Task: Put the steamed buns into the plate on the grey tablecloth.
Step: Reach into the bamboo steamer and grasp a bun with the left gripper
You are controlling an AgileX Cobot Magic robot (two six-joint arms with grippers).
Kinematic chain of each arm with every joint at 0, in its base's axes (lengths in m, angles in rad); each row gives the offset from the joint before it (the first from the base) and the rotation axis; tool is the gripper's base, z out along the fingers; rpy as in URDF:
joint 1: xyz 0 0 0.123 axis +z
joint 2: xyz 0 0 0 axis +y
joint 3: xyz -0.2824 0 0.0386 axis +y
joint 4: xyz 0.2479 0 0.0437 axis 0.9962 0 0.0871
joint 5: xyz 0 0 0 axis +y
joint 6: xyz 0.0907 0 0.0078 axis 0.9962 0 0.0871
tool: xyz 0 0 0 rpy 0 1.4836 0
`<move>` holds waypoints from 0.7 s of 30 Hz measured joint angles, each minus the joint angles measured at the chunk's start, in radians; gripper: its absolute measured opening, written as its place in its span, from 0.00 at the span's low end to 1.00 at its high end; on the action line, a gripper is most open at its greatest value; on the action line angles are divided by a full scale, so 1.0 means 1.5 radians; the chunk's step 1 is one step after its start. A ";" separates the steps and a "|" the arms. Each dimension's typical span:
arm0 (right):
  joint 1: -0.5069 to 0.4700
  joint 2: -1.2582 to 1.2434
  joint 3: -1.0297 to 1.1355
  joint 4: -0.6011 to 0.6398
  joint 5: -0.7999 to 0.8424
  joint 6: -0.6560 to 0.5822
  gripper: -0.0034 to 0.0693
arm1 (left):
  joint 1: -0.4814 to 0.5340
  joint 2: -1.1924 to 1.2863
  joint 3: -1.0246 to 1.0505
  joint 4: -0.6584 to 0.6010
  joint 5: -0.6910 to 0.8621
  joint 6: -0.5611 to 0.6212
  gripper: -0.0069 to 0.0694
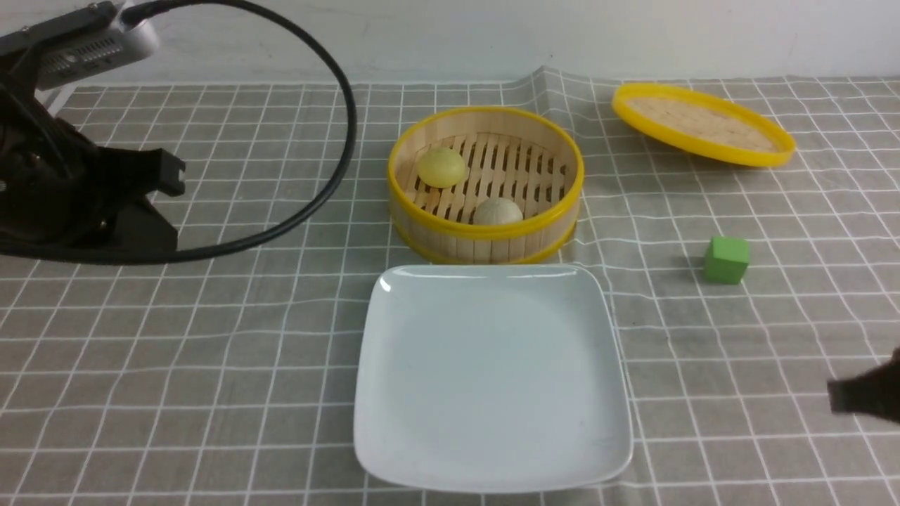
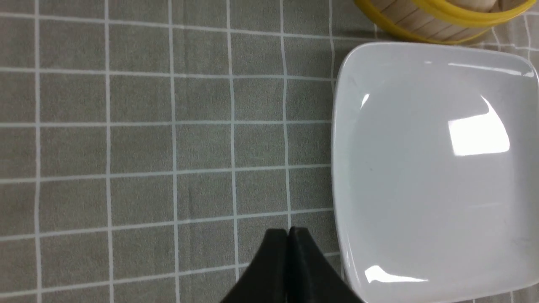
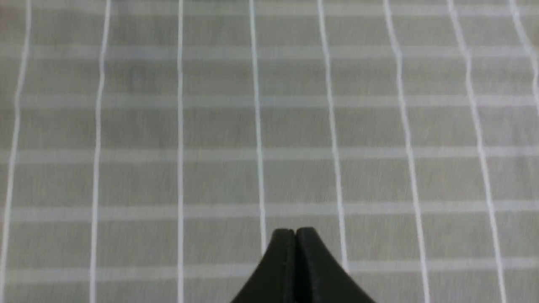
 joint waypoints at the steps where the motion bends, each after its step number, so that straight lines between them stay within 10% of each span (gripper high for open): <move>1: 0.015 0.000 -0.016 0.058 0.046 -0.036 0.05 | 0.000 0.000 0.000 -0.006 -0.004 0.004 0.11; 10: 0.053 0.023 -0.132 0.342 0.053 -0.205 0.05 | -0.001 0.096 -0.130 -0.052 0.080 0.015 0.12; 21: 0.053 0.222 -0.302 0.345 0.174 -0.291 0.07 | -0.162 0.367 -0.468 0.076 0.158 -0.012 0.17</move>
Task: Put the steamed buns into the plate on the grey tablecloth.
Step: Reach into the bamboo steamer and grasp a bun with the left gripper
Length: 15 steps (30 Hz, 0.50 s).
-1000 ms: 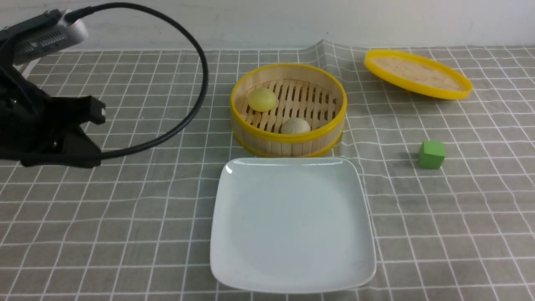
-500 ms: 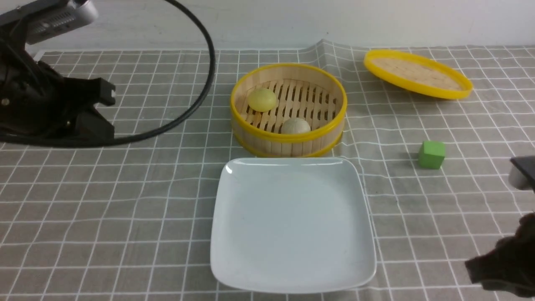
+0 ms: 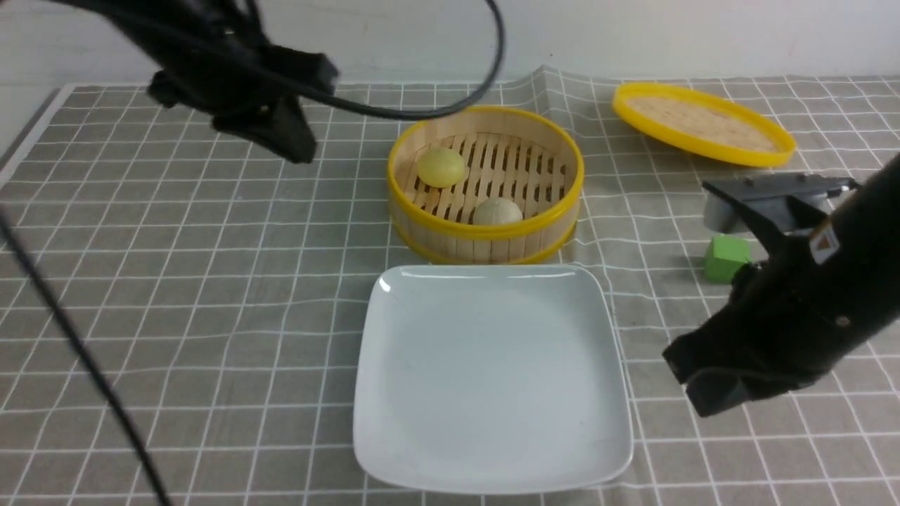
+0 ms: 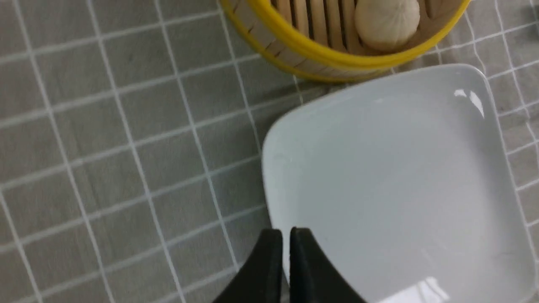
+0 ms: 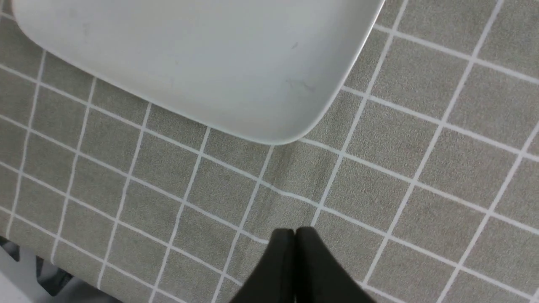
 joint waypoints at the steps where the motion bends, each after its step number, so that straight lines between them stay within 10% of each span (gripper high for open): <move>1: 0.000 0.015 -0.014 -0.017 0.014 0.000 0.08 | -0.028 0.055 -0.072 0.040 0.002 -0.024 0.19; 15: 0.000 0.021 -0.023 -0.104 0.032 0.000 0.15 | -0.058 0.399 -0.494 0.041 0.002 -0.178 0.57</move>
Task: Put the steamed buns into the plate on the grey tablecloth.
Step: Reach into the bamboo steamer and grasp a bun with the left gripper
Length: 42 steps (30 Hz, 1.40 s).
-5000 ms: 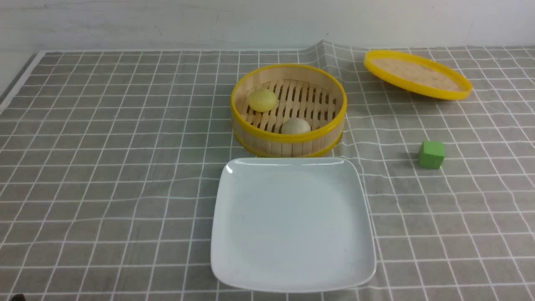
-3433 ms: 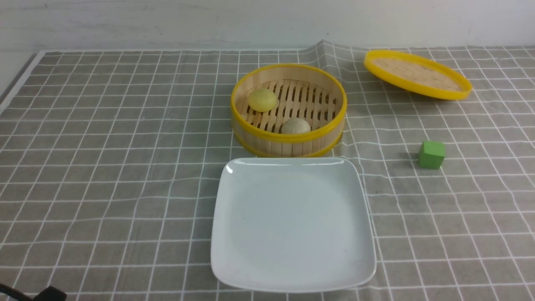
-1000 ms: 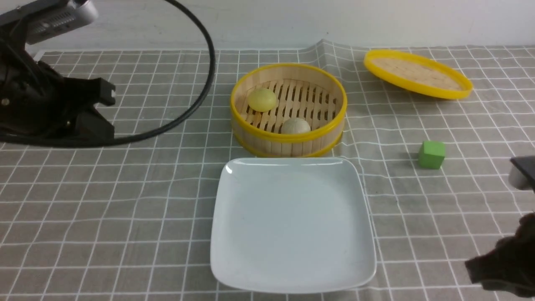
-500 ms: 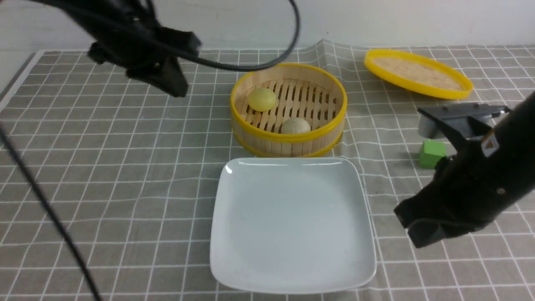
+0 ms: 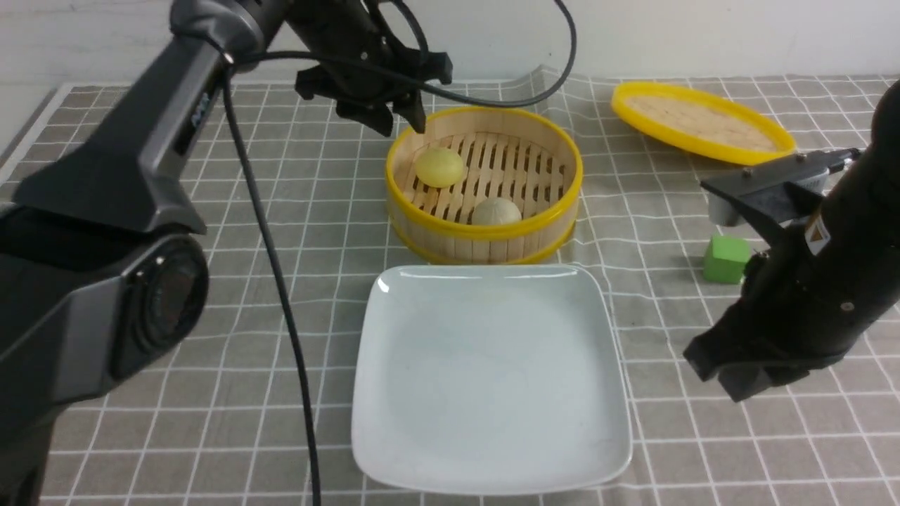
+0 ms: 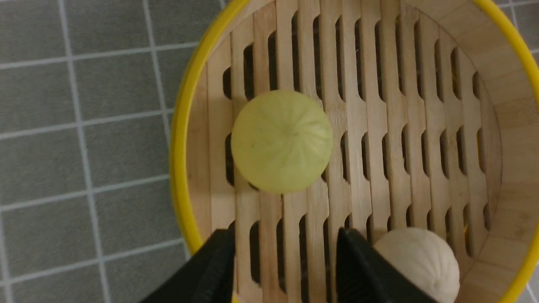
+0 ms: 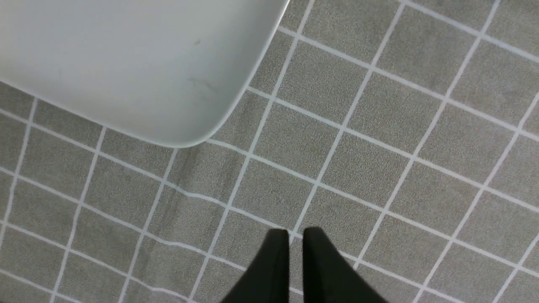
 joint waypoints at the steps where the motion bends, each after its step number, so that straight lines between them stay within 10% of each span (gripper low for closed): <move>1: 0.000 0.000 0.000 0.000 -0.002 0.000 0.16 | 0.000 0.013 -0.011 -0.002 0.000 -0.003 0.60; 33: 0.000 0.000 0.000 0.010 -0.040 0.000 0.30 | -0.011 0.111 -0.026 -0.029 -0.112 0.108 0.65; 42: 0.000 0.000 0.000 0.018 -0.042 0.000 0.33 | -0.011 0.122 -0.027 -0.032 -0.084 0.142 0.30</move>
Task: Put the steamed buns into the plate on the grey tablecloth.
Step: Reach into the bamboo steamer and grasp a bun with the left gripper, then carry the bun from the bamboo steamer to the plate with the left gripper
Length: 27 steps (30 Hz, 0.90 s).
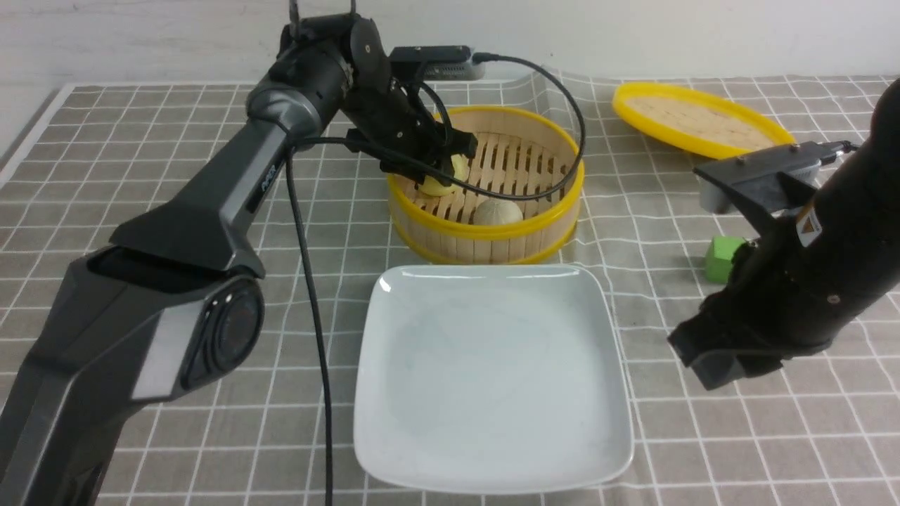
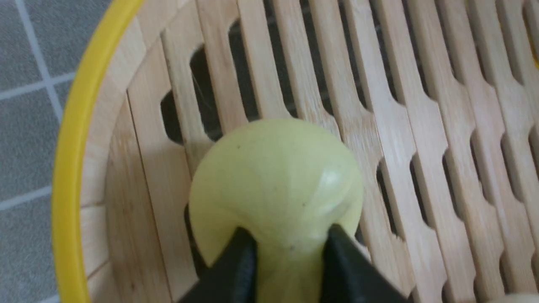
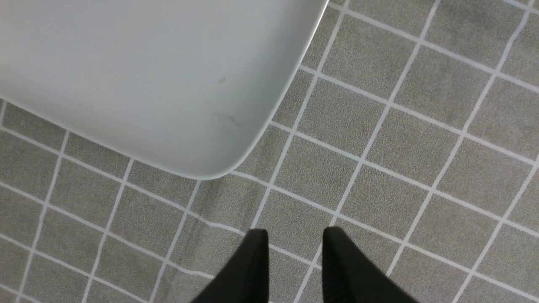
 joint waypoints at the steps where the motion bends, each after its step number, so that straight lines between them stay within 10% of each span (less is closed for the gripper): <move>1: 0.000 0.000 0.000 0.001 0.000 0.000 0.33 | 0.000 -0.004 0.000 0.001 0.007 0.001 0.24; 14: 0.000 0.001 0.000 0.003 -0.002 0.000 0.36 | -0.001 -0.260 0.052 0.032 0.084 -0.056 0.12; 27: 0.000 0.001 0.000 0.013 0.006 0.000 0.37 | -0.027 -0.534 0.701 -0.021 0.083 -0.057 0.12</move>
